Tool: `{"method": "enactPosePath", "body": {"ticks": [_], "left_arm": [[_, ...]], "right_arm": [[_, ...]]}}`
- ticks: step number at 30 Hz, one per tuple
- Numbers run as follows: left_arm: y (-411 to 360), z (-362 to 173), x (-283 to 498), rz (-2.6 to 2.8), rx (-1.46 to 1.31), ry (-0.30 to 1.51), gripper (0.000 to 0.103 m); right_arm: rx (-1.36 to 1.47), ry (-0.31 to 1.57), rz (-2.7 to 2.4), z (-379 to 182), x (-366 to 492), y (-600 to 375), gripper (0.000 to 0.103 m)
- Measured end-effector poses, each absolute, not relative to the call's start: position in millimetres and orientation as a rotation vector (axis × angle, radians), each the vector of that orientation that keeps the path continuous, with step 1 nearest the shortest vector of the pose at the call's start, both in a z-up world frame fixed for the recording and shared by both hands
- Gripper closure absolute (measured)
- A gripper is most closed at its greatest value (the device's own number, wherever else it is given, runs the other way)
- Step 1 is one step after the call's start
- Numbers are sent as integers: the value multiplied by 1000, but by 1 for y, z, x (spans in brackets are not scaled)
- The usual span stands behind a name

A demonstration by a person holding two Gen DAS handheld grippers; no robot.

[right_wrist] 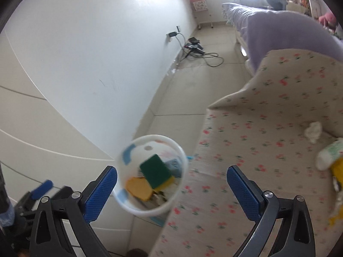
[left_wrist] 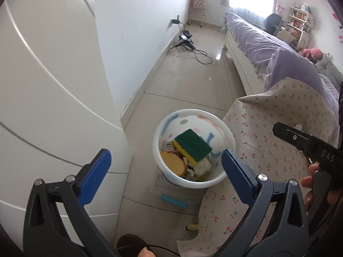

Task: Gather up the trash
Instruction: 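Grasp the yellow packet on the bed with the right tool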

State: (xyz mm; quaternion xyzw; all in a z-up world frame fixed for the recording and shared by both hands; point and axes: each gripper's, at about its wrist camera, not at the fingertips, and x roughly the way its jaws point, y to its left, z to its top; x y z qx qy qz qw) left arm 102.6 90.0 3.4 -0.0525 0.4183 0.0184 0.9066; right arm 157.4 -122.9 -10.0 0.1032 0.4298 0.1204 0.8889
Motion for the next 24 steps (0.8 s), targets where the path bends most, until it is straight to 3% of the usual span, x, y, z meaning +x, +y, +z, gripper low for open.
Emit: {"method": "enactPosePath", "body": {"ticks": [13, 24], "left_arm": [[48, 21, 70, -28, -72, 798, 1], [-2, 23, 46, -104, -31, 731, 1]], "right_arm": [[48, 782, 103, 32, 84, -176, 0], [38, 758, 12, 17, 47, -224, 0]]}}
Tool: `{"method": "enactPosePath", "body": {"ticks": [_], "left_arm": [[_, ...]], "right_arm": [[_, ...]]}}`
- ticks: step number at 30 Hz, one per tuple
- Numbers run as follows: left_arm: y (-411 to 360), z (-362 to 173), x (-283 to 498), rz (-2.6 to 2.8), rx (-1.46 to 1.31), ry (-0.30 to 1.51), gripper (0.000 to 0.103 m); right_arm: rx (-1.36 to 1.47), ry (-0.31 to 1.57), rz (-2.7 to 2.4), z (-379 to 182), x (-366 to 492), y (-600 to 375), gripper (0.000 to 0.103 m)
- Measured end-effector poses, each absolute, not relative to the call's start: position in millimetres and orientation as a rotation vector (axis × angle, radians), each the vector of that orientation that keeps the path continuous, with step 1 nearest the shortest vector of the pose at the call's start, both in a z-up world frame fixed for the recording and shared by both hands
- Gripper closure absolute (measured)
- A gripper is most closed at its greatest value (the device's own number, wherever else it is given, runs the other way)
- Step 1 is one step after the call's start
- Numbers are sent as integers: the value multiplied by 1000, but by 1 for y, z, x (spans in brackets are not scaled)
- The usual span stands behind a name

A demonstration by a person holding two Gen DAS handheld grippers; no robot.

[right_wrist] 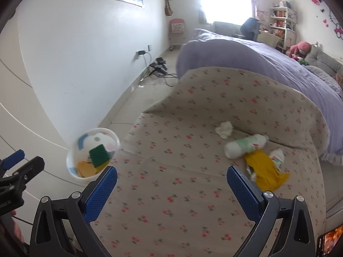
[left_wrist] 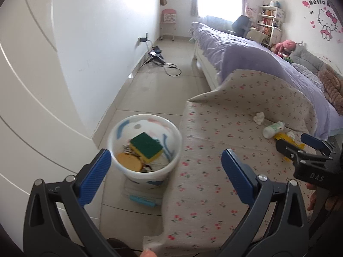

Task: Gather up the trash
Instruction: 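Grasp the yellow packet on the bed with the right tool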

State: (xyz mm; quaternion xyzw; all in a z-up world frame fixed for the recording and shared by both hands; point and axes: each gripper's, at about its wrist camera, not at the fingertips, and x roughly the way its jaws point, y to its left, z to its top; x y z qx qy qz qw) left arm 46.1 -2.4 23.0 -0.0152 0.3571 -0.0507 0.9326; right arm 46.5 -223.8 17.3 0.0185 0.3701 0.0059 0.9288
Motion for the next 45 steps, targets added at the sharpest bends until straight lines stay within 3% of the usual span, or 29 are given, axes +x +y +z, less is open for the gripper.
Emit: {"method": "enactPosePath", "body": {"ticks": [18, 29, 40, 45], "left_arm": [[-73, 7, 50, -157, 16, 728, 1], [-112, -6, 71, -236, 0, 772, 1], [-140, -24, 103, -280, 2, 853, 1], [-146, -31, 112, -294, 8, 878, 1]], "right_arm": [[203, 703, -150, -2, 19, -315, 0], [357, 791, -217, -31, 29, -378, 0], [345, 924, -288, -65, 76, -409, 0], [201, 904, -297, -60, 87, -395, 6]]}}
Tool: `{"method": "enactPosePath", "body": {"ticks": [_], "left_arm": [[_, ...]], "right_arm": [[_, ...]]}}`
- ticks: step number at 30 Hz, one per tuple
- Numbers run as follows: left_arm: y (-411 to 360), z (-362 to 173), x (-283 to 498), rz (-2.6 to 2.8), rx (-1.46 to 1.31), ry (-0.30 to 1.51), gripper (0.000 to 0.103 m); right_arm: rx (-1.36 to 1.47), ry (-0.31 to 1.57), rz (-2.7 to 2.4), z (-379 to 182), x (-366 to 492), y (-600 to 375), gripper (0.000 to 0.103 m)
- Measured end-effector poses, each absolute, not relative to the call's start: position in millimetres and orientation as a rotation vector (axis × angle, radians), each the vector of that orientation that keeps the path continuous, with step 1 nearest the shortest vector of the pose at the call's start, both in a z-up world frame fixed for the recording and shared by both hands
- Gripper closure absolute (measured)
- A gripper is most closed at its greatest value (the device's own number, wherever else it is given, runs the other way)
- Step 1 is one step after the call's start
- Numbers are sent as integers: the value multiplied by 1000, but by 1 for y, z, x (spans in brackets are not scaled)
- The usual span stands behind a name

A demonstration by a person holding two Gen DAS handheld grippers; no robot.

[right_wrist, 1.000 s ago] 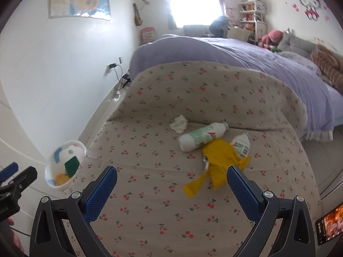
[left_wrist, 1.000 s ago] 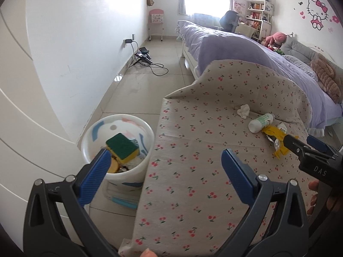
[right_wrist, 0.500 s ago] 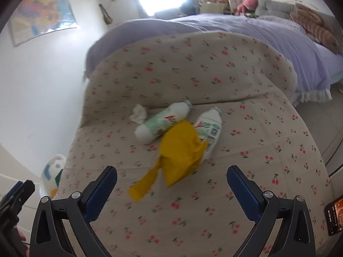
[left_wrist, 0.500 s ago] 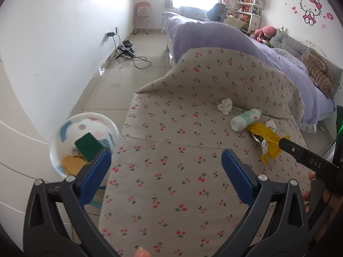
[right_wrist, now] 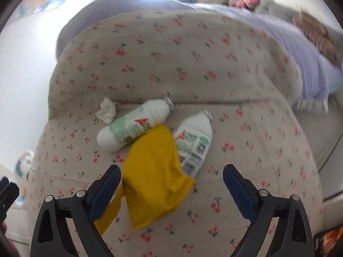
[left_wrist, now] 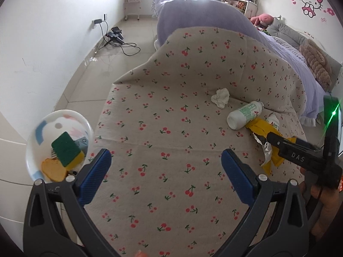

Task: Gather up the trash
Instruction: 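Grasp the yellow packet on the bed with the right tool, then grasp a white AD bottle with the left tool while the right tool holds the packet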

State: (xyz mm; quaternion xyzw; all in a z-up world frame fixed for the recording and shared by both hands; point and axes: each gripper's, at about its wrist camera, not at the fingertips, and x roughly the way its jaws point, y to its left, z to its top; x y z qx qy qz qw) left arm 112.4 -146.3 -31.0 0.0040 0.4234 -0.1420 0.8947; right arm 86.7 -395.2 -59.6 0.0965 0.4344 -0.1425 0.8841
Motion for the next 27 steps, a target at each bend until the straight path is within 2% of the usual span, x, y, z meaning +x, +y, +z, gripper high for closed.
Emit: {"method": "enactPosePath", "body": {"ticks": [3, 5, 12, 14, 19, 27], "left_arm": [[-147, -32, 115, -298, 0, 886, 1], [-147, -31, 116, -302, 0, 884, 1], [-146, -34, 115, -314, 22, 894, 1], [-147, -34, 115, -320, 22, 898, 1], [-153, -35, 116, -348, 26, 906, 1], [-188, -32, 126, -424, 94, 897, 5]], "right_arm": [[110, 912, -276, -58, 95, -384, 12], [78, 932, -262, -62, 101, -379, 23], [-12, 998, -234, -80, 110, -371, 48], [-26, 997, -234, -80, 108, -371, 59], [38, 969, -206, -70, 95, -379, 69], [272, 944, -128, -48, 70, -409, 73]]}}
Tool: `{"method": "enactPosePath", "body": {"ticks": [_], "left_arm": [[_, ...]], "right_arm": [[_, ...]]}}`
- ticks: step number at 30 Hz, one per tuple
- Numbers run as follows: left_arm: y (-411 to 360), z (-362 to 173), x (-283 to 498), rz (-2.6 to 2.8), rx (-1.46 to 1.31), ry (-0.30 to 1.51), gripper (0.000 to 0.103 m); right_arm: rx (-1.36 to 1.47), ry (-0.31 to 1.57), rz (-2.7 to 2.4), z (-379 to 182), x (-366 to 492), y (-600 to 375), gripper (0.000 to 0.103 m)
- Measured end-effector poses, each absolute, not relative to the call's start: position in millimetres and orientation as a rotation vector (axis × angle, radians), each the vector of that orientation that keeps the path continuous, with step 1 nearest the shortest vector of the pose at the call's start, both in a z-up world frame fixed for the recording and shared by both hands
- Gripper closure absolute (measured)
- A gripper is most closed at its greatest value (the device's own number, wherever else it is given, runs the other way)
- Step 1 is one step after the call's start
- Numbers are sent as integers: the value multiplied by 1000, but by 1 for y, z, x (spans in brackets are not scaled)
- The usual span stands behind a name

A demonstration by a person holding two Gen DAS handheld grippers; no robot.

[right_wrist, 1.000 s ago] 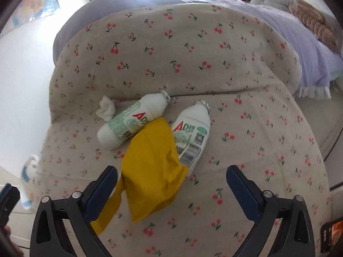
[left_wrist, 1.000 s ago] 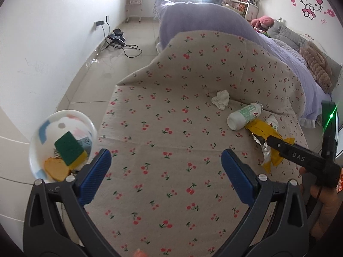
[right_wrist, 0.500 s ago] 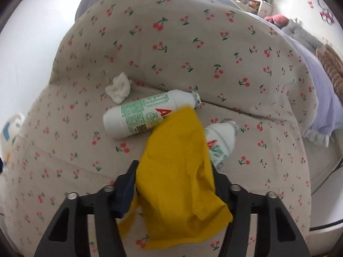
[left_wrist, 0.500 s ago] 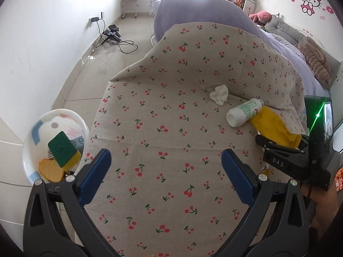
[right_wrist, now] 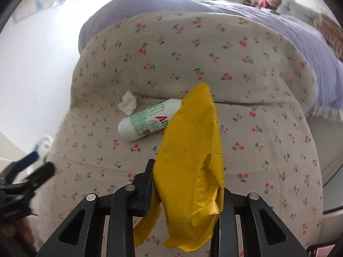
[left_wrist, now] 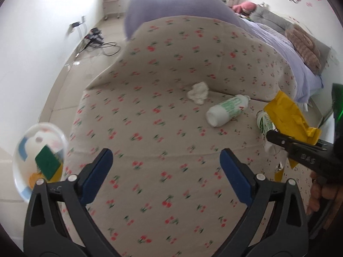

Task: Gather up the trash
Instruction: 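Grasp a white AD bottle with the left tool while the right tool holds the packet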

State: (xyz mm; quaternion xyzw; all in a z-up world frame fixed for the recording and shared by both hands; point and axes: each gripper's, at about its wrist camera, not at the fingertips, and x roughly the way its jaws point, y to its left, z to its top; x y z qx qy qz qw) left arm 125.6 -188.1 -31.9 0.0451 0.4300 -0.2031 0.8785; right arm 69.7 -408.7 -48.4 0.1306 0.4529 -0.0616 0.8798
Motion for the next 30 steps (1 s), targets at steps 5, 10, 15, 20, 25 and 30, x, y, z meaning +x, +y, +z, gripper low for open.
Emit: {"method": "enactPosePath", "body": {"ticks": [5, 10, 15, 20, 25, 30], "left_arm": [[-230, -30, 139, -514, 166, 868, 16], [-282, -45, 164, -623, 298, 899, 26], [-315, -62, 186, -700, 323, 964, 34], [-328, -75, 195, -735, 324, 1022, 45], [-314, -71, 180, -755, 280, 1029, 56], [-292, -69, 165, -744, 267, 1053, 59]], "right_arm": [[357, 904, -161, -32, 59, -437, 75], [442, 893, -154, -25, 51, -457, 75], [510, 891, -137, -25, 45, -474, 75], [645, 895, -95, -33, 44, -492, 75], [726, 896, -57, -36, 43, -499, 75], [731, 954, -2, -47, 50, -484, 75]]}}
